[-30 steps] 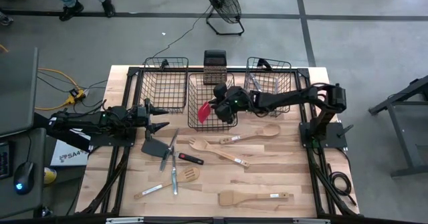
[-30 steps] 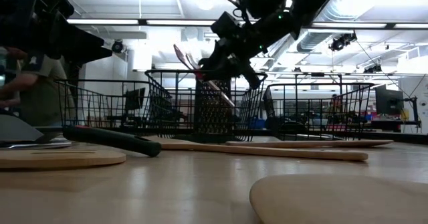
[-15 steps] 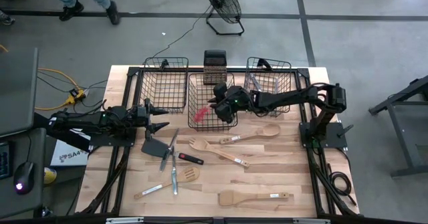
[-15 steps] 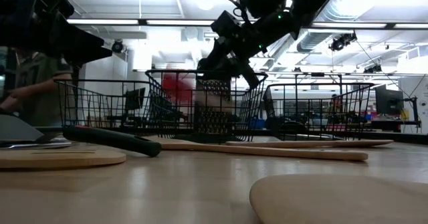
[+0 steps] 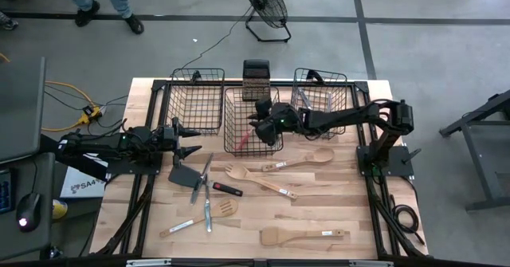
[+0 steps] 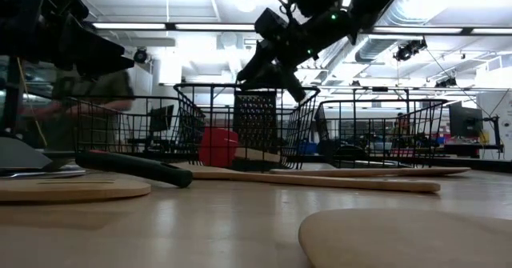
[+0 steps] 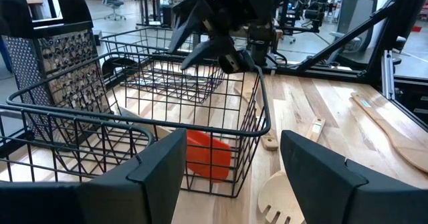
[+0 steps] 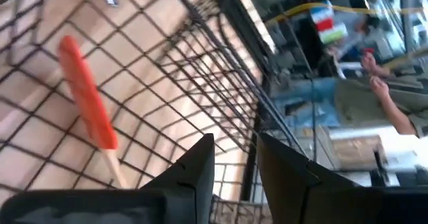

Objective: Pick & Place Kitchen Items
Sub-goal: Put the light brown wooden serving spoon into the left wire basket

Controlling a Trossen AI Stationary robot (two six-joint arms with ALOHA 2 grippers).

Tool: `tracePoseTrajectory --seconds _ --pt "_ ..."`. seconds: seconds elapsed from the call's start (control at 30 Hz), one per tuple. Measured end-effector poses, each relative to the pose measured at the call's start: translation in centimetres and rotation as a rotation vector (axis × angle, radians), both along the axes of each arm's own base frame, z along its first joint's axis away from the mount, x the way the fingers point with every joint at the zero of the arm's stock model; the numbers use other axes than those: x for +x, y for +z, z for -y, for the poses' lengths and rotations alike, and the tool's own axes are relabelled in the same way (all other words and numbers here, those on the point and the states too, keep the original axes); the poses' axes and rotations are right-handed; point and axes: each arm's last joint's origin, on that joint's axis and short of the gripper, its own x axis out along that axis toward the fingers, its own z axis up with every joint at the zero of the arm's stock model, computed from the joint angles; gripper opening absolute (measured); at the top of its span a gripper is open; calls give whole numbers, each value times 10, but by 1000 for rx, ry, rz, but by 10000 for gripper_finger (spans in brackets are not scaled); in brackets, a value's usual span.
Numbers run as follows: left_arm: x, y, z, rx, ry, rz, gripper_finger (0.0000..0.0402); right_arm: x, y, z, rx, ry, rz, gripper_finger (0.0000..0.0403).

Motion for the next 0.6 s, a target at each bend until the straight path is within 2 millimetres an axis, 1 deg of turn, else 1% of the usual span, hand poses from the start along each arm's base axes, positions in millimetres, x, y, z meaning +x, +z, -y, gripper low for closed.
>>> tracePoseTrajectory --seconds 0.17,0.3,0.43,0.6 --pt "0 0 0 0 0 0 237 -2 13 -9 -7 -38 54 105" --pt "0 0 0 0 0 0 237 -7 24 -22 32 -59 81 105" --pt "0 0 0 0 0 0 237 -14 33 -39 149 -66 95 105" --pt "0 0 0 0 0 0 237 -27 40 -60 370 -115 80 105"
